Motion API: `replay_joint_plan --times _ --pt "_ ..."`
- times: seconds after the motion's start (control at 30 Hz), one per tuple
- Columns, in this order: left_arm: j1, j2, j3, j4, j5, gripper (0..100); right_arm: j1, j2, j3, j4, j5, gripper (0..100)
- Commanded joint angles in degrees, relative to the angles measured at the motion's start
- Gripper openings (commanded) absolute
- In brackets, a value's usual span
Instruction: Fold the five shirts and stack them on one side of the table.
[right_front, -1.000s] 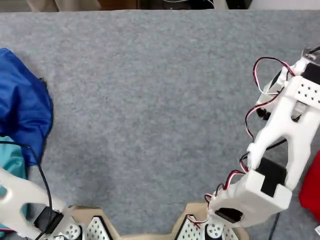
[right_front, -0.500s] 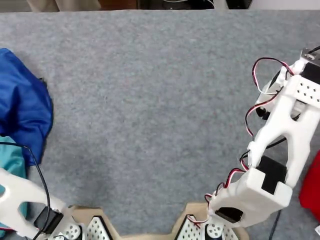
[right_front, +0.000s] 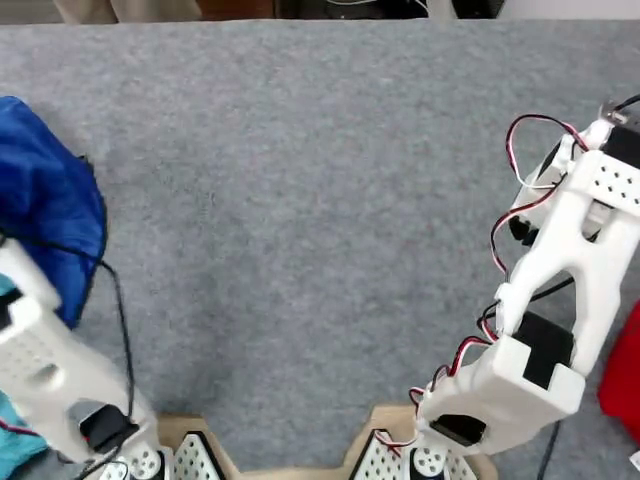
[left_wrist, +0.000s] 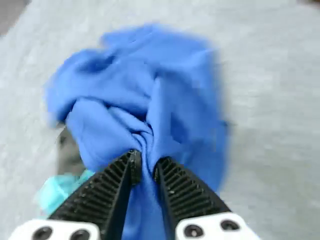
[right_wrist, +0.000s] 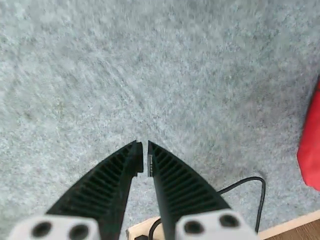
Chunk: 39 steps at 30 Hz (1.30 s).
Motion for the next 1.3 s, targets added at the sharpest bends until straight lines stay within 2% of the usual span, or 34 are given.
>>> replay_joint_plan --times 0.0,0.27,0.4,0.7,0.9,0.97,1.03,1.17,1.27 --pt "10.81 -13.05 7.56 0.53 0.62 2 1.36 -0.22 0.04 1.05 -0.44 3.1" --pt "34.64 -27.38 32.88 0.53 0.53 2 5.23 -0.22 0.04 1.14 -0.09 3.1" --pt "47.74 -30.37 40.97 0.53 0.26 2 7.78 -0.22 0.04 1.14 -0.09 3.1" --pt "76.48 -30.73 45.19 0.53 0.53 2 8.22 -0.22 0.04 1.23 -0.09 3.0" --pt "91.52 -30.73 49.23 0.53 0.26 2 7.78 -0.13 0.04 0.79 0.0 3.1" --pt "92.84 -30.73 50.99 0.53 0.62 7 7.78 -0.13 0.04 0.79 0.0 3.2" --pt "90.64 -30.99 51.69 0.53 2.81 14 7.69 -0.13 0.04 0.79 0.7 3.3" --pt "80.0 -31.25 49.32 0.53 18.64 26 5.93 -0.13 0.04 1.05 5.8 3.3" --pt "69.89 -31.25 46.24 0.53 21.89 29 4.26 -0.13 0.04 1.14 8.09 3.3"
